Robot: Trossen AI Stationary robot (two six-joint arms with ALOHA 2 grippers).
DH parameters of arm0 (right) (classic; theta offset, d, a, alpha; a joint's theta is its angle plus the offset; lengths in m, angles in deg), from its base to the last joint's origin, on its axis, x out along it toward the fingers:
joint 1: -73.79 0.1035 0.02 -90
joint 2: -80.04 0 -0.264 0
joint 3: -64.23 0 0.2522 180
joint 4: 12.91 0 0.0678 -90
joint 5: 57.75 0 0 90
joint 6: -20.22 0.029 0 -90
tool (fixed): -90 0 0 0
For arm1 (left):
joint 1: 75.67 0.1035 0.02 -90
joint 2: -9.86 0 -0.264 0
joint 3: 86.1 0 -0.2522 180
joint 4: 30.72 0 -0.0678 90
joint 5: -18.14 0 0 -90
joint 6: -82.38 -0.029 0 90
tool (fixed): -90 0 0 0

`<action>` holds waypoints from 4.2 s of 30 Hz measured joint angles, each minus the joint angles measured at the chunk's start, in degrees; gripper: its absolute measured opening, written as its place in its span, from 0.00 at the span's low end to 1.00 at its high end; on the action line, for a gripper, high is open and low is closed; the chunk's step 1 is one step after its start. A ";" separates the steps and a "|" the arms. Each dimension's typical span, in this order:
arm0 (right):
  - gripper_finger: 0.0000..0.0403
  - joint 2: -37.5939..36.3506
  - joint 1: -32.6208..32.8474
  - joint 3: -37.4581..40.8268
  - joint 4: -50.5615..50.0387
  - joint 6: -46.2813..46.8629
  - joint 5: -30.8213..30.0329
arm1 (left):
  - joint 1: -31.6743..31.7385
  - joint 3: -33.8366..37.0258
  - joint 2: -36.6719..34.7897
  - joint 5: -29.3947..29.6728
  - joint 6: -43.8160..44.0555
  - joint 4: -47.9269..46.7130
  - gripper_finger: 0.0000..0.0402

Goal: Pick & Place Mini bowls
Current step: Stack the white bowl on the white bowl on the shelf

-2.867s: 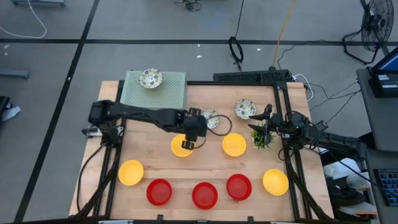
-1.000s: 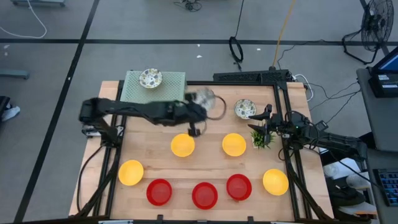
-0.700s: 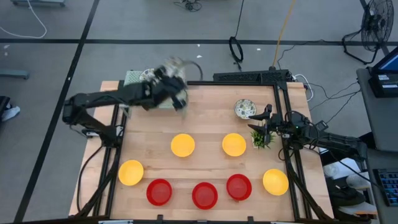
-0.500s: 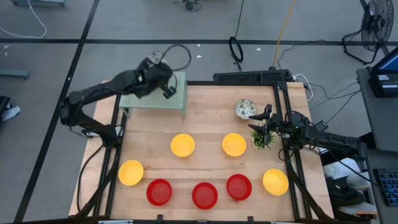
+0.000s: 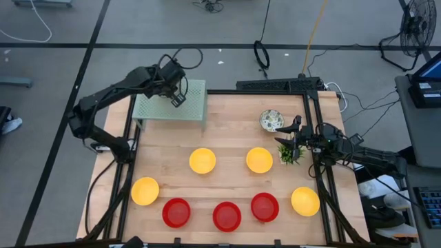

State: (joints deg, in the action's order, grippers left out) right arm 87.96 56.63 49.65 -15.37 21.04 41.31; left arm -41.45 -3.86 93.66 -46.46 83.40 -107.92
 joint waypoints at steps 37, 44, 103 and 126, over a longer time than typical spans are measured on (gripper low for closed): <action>0.42 0.00 -0.01 0.00 -0.01 0.00 0.00 | -1.07 0.07 2.89 -2.82 0.98 -1.84 0.06; 0.42 0.00 -0.01 0.00 -0.01 0.00 0.02 | -1.03 0.07 2.89 -2.42 1.38 -3.05 0.10; 0.42 0.04 -0.01 0.02 33.33 7.50 -0.21 | -27.09 0.02 -2.39 -11.81 7.10 0.40 0.42; 0.42 21.83 0.01 -12.96 19.67 13.29 -6.29 | -28.65 0.02 -2.39 -9.35 8.19 0.17 0.42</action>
State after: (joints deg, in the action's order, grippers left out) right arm 109.79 56.64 36.69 4.30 34.33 35.02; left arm -70.10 -3.84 91.26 -55.81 91.59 -107.75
